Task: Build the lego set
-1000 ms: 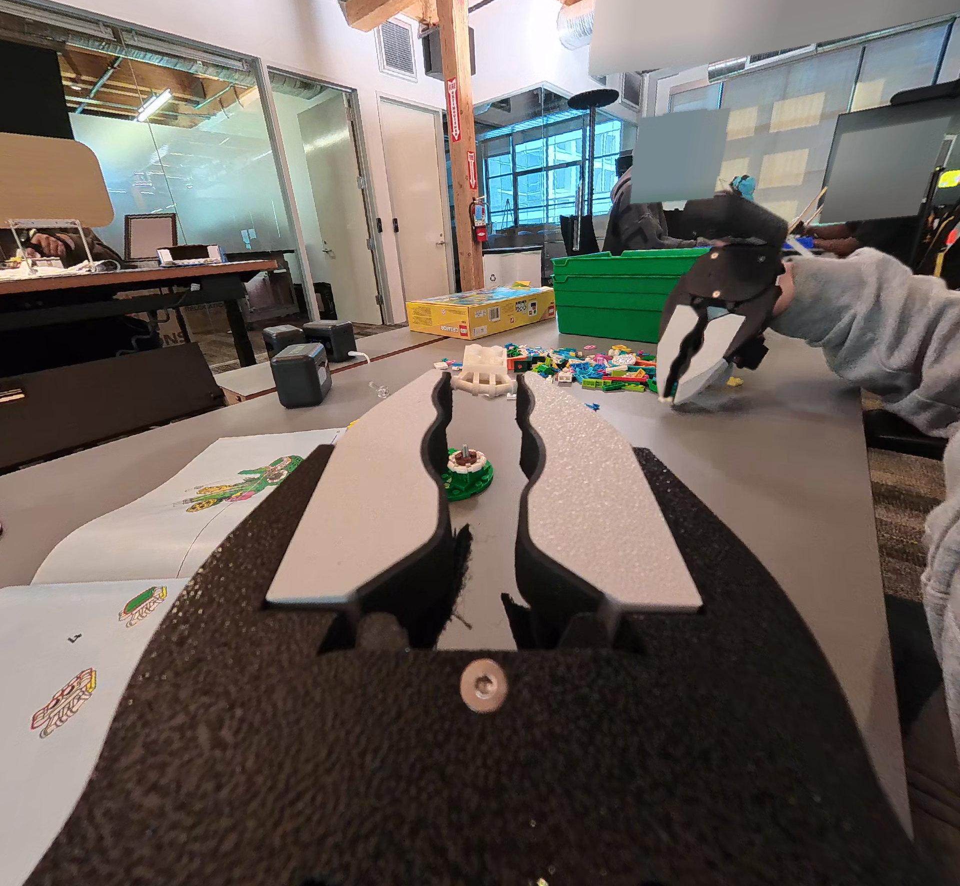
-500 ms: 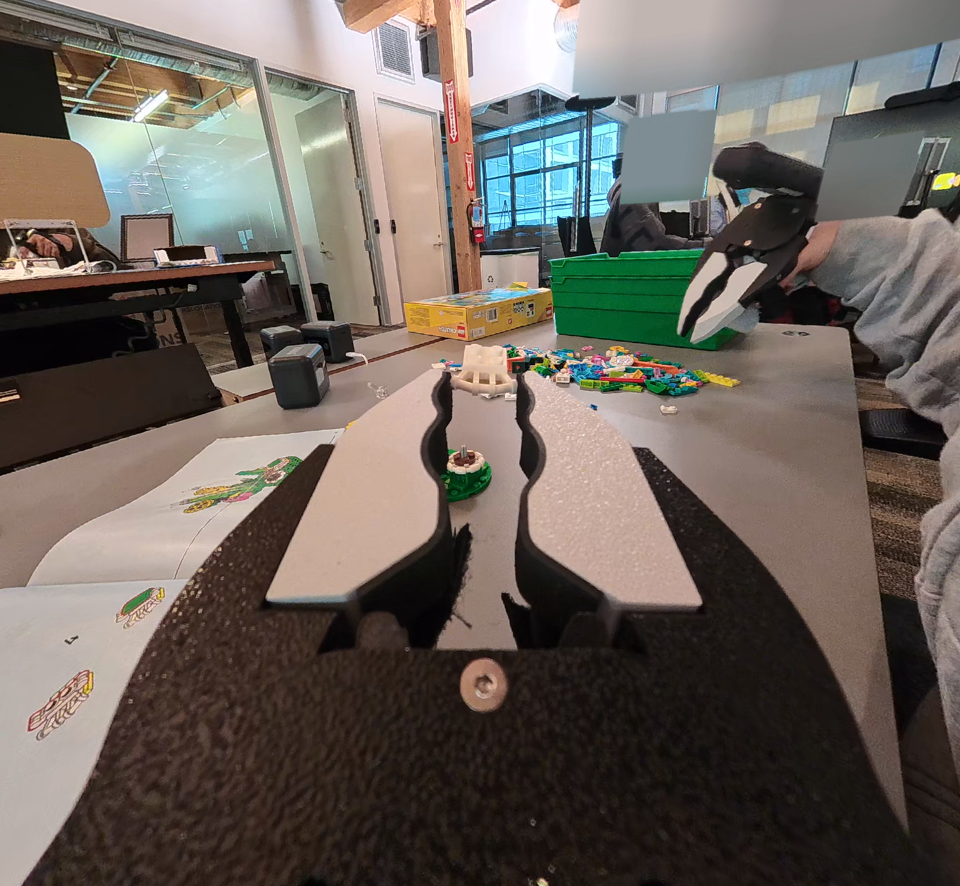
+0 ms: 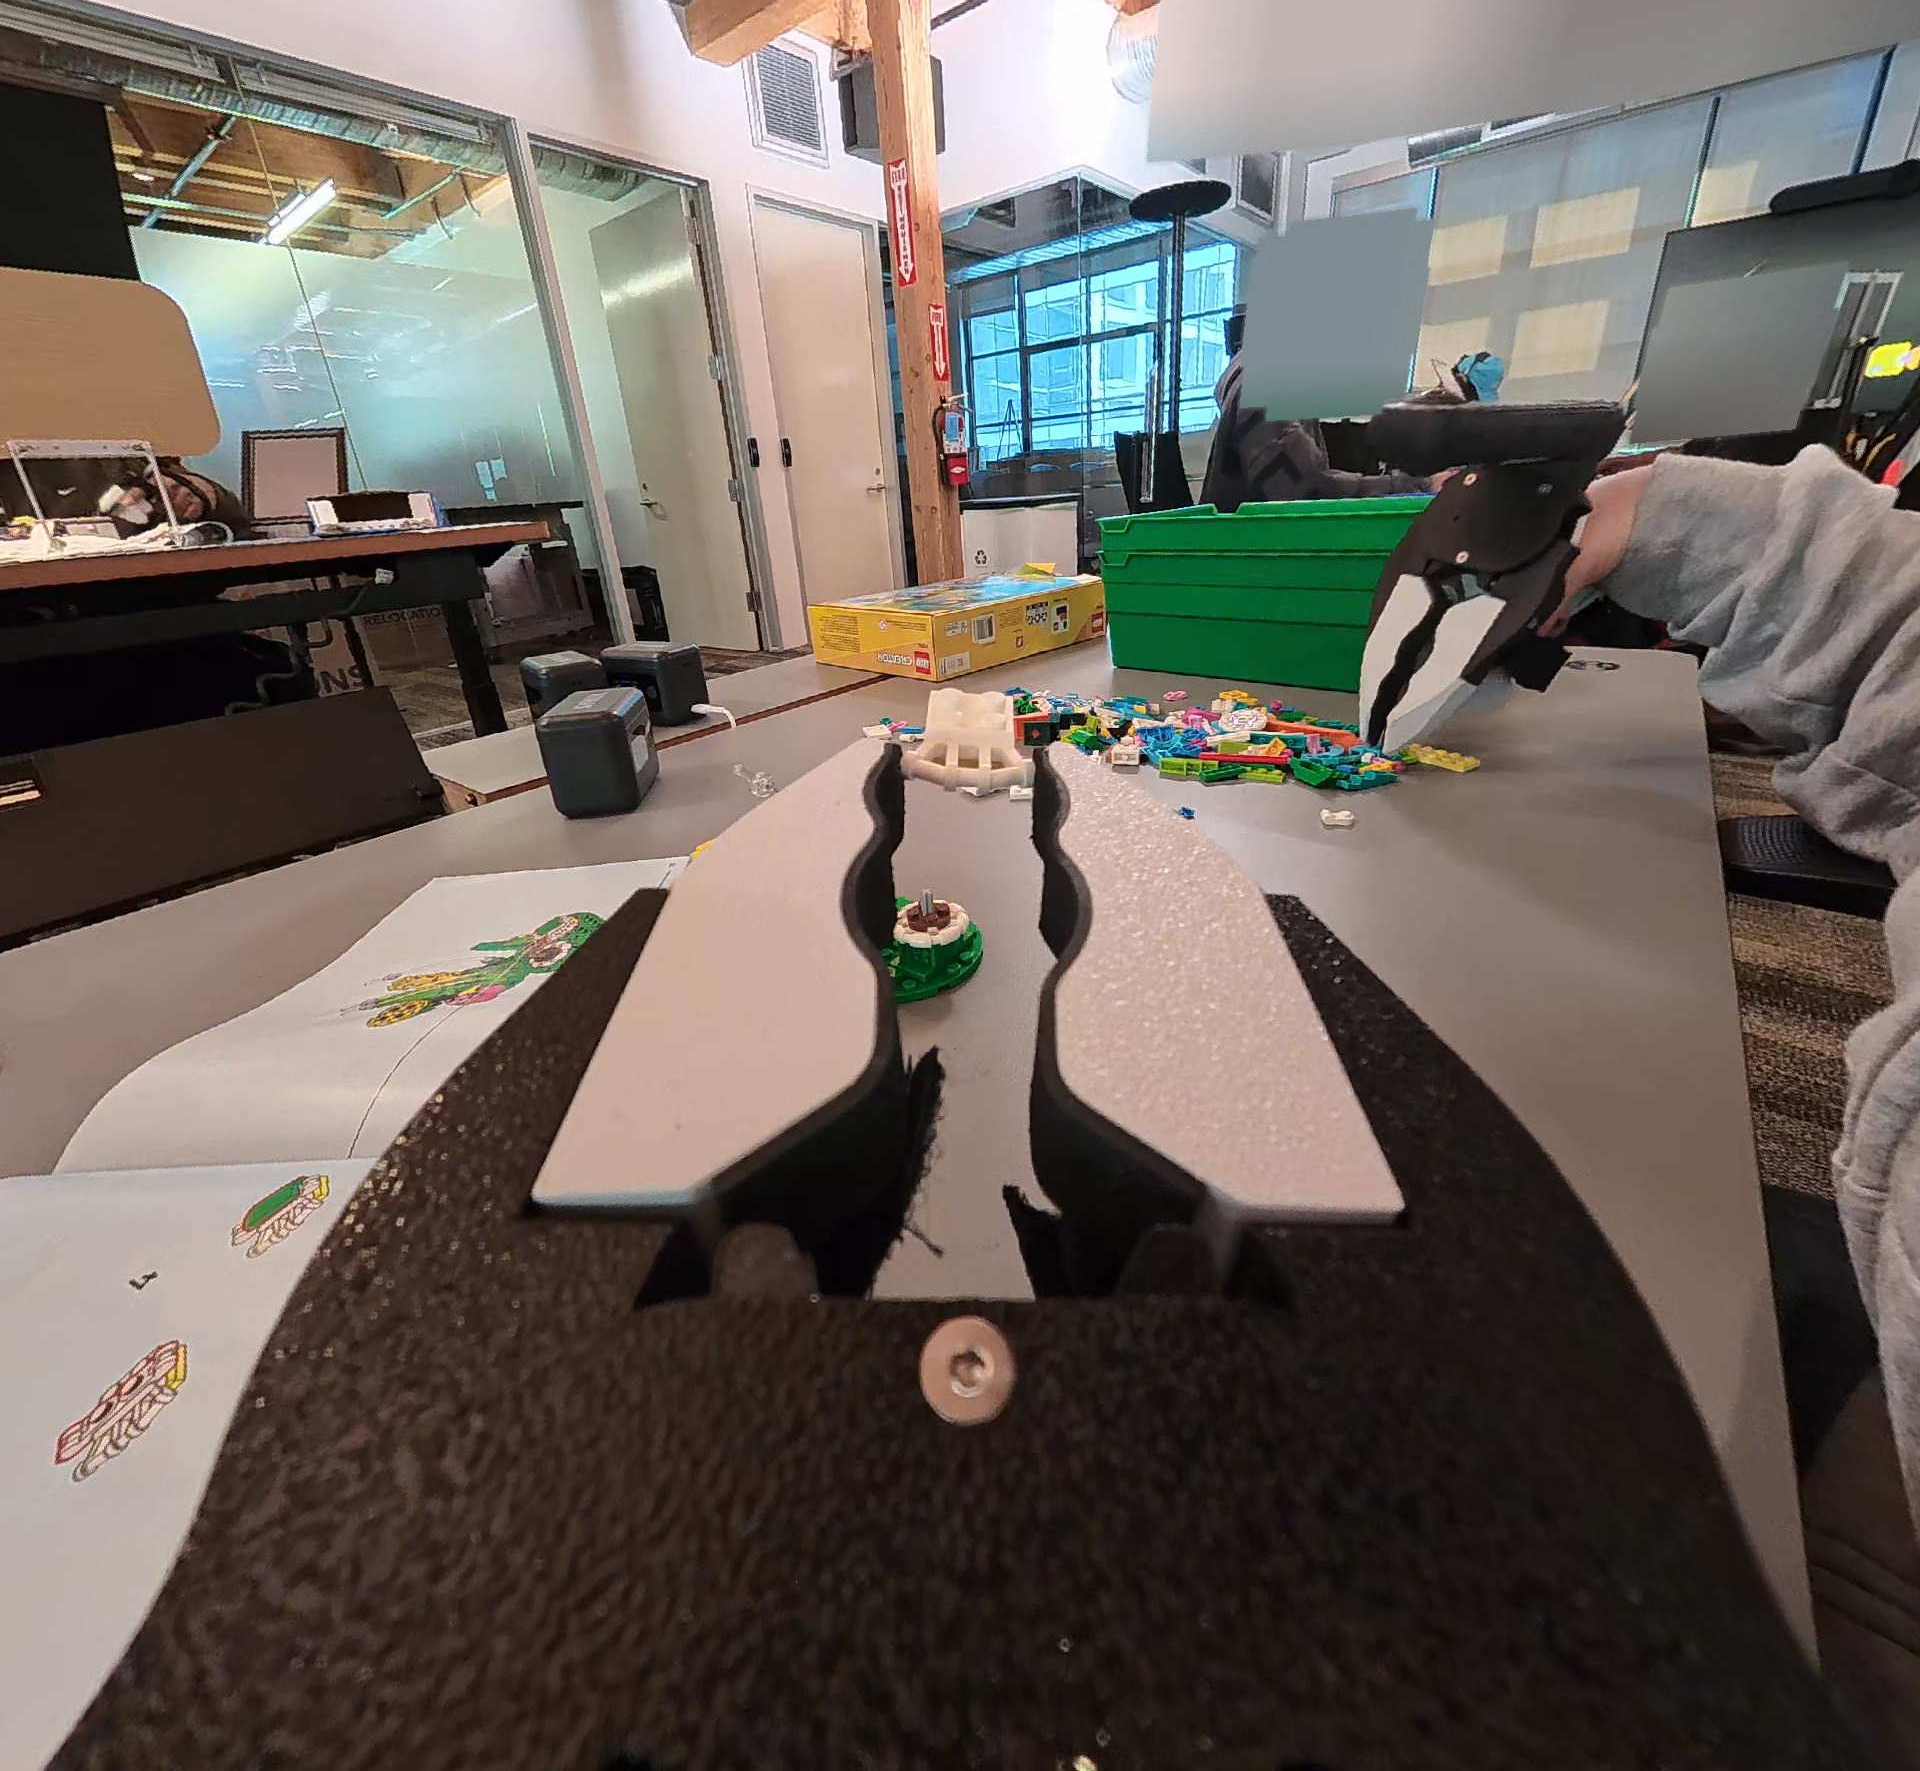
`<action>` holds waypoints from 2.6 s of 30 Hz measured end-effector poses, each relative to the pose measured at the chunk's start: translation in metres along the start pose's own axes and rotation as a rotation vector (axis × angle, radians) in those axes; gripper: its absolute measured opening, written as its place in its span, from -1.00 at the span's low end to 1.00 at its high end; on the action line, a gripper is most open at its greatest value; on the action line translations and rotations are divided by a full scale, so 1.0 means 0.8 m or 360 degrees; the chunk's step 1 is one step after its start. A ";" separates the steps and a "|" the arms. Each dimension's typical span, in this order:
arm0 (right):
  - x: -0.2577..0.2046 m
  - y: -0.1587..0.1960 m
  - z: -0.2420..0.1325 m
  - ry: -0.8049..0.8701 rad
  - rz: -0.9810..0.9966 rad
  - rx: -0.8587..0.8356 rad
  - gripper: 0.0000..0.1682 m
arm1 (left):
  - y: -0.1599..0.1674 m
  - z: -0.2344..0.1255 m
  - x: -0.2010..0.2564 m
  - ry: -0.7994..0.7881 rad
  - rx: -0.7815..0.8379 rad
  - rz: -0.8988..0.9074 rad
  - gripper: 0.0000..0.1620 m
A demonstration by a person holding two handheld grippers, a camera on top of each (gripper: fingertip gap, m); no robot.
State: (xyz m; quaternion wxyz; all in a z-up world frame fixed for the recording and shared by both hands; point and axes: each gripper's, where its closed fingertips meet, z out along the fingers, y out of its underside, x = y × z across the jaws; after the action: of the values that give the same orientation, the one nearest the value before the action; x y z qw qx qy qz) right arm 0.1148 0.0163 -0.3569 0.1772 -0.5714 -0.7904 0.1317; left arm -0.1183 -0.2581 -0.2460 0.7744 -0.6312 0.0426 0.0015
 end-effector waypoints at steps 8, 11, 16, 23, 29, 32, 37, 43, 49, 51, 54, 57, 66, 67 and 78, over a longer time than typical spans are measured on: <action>0.003 0.006 0.004 -0.0024 0.0091 -0.0020 -0.92 | 0.000 0.000 0.000 0.0000 0.0000 0.0001 -0.71; -0.008 0.012 0.002 -0.0110 0.0120 -0.0058 -0.92 | 0.000 0.000 0.000 0.0000 0.0001 0.0001 -0.71; -0.020 0.025 0.000 -0.0210 0.0168 -0.0135 -0.92 | 0.000 0.000 0.000 0.0001 -0.0001 0.0002 -0.71; -0.011 0.014 -0.002 -0.0139 0.0140 -0.0054 -0.92 | 0.000 0.000 0.000 0.0002 -0.0001 0.0002 -0.71; -0.009 0.017 0.003 -0.0143 0.0158 -0.0073 -0.91 | 0.000 0.000 0.000 0.0002 0.0000 0.0002 -0.71; -0.008 0.016 0.003 -0.0138 0.0147 -0.0063 -0.91 | 0.000 0.000 0.000 0.0003 0.0000 0.0002 -0.71; -0.008 0.014 0.006 -0.0137 0.0141 -0.0054 -0.90 | 0.000 0.000 0.000 0.0003 0.0000 0.0003 -0.71; -0.011 0.010 0.008 -0.0167 0.0129 -0.0031 -0.88 | 0.000 -0.001 0.000 0.0003 0.0000 -0.0002 -0.71; -0.018 0.003 0.001 -0.0190 0.0093 0.0009 -0.88 | 0.000 -0.001 0.000 0.0002 0.0000 -0.0004 -0.71; -0.015 -0.002 -0.006 -0.0157 0.0091 0.0056 -0.89 | 0.000 -0.001 0.001 0.0005 -0.0001 -0.0001 -0.71; -0.010 -0.011 -0.015 -0.0108 0.0088 0.0138 -0.88 | 0.001 -0.001 0.001 0.0006 -0.0004 0.0003 -0.71; -0.006 -0.021 -0.019 -0.0083 0.0138 0.0216 -0.88 | 0.000 -0.001 0.001 0.0001 -0.0002 0.0009 -0.71; 0.009 -0.033 -0.020 0.0051 0.0099 0.0283 -0.87 | 0.000 -0.001 0.001 0.0005 0.0004 -0.0006 -0.71; 0.013 -0.035 -0.021 0.0090 0.0089 0.0297 -0.87 | 0.000 -0.001 0.001 0.0006 0.0004 -0.0005 -0.71; 0.058 -0.047 -0.042 0.0443 0.0130 0.0445 -0.82 | 0.000 -0.001 0.002 0.0008 0.0004 -0.0001 -0.71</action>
State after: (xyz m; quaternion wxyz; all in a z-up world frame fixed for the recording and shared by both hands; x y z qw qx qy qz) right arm 0.0836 0.0487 -0.3054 0.3570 -0.5856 -0.7083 0.1670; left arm -0.1169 -0.2589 -0.2459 0.7752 -0.6302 0.0443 -0.0002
